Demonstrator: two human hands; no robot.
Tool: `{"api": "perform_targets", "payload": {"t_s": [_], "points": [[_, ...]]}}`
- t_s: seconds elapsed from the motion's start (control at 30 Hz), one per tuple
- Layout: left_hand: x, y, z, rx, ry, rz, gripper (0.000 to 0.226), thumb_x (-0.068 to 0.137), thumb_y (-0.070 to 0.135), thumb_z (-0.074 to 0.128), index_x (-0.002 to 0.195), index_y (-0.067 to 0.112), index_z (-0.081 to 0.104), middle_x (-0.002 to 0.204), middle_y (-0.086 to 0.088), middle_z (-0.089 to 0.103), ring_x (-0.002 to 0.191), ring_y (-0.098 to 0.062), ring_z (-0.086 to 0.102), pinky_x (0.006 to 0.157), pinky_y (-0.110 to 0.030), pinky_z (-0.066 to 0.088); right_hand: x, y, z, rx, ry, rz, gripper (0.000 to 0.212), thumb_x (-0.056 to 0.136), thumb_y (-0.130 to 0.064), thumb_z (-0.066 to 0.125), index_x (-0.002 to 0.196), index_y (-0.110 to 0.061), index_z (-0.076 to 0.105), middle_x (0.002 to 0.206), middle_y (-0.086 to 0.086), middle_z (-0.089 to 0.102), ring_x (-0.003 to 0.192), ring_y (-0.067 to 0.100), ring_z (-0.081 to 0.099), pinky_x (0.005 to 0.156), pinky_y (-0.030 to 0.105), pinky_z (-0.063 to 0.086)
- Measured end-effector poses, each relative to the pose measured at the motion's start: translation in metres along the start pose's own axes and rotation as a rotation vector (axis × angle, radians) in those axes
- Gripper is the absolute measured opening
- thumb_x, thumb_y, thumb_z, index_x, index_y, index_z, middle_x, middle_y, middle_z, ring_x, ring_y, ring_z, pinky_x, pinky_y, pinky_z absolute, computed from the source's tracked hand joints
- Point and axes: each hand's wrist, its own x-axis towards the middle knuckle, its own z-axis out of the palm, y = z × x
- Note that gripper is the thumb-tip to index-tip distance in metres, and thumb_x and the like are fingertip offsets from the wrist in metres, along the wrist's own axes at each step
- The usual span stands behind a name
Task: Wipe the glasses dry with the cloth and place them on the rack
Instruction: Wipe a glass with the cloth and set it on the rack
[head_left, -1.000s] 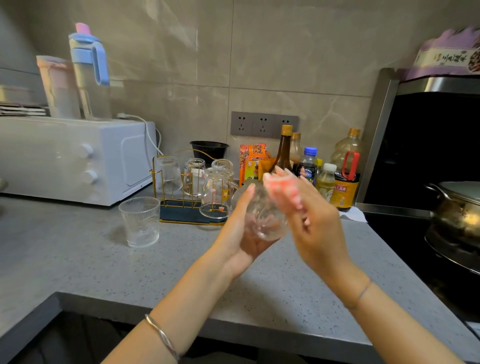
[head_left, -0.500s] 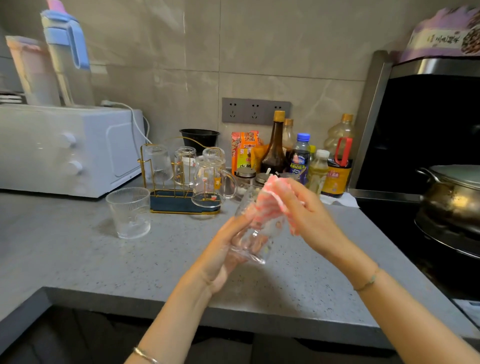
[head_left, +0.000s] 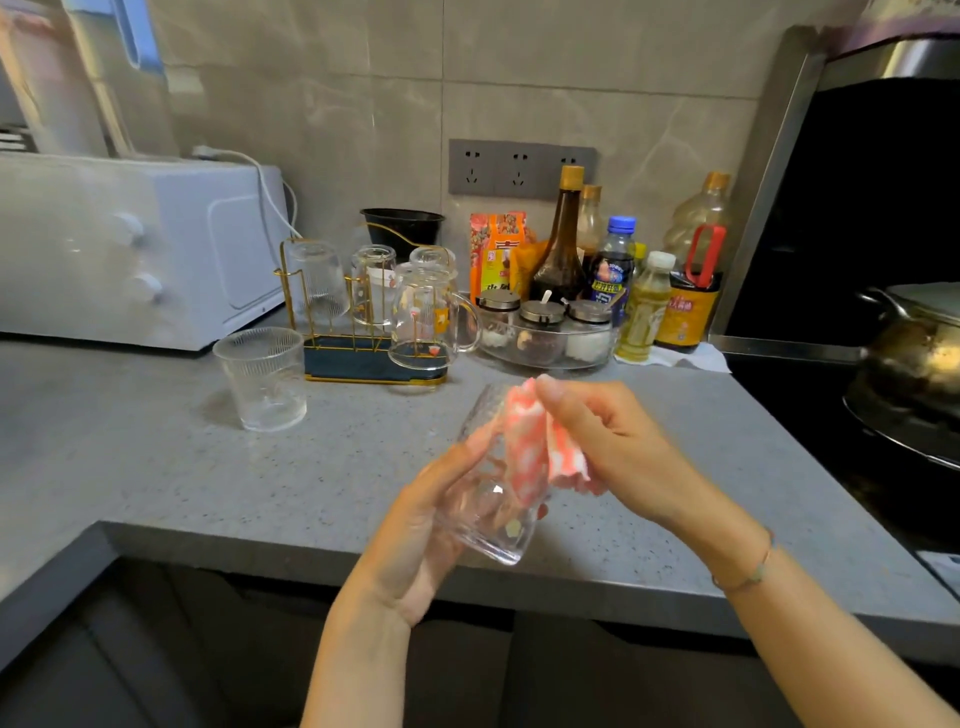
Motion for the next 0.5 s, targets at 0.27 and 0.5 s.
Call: {"api": "perform_targets", "payload": {"t_s": [0.27,0.5], "points": [[-0.003,-0.006,0.007,-0.105,0.048,-0.017,0.073,0.070,0.063,0.069,0.128,0.019,0.063,0.124,-0.012,0.067,0.114,-0.031,0.064,0.099,-0.049,0.048,-0.001,0.008,0.016,0.194,0.220,-0.050,0.044,0.081,-0.033,0.062,0.055,0.001,0.054,0.044,-0.004,0.051,0.039,0.004,0.047,0.044,0.012,0.037],[-0.004,0.000,0.014,0.634,0.204,0.317,0.101,0.055,0.069,0.078,0.137,0.054,0.023,0.130,0.020,0.053,0.109,0.003,0.059,0.084,-0.014,0.051,0.011,0.001,0.009,0.213,0.379,-0.084,0.052,0.087,-0.036,0.059,0.059,0.008,0.054,0.046,0.006,0.054,0.041,0.018,0.055,0.052,0.035,0.048]]}}
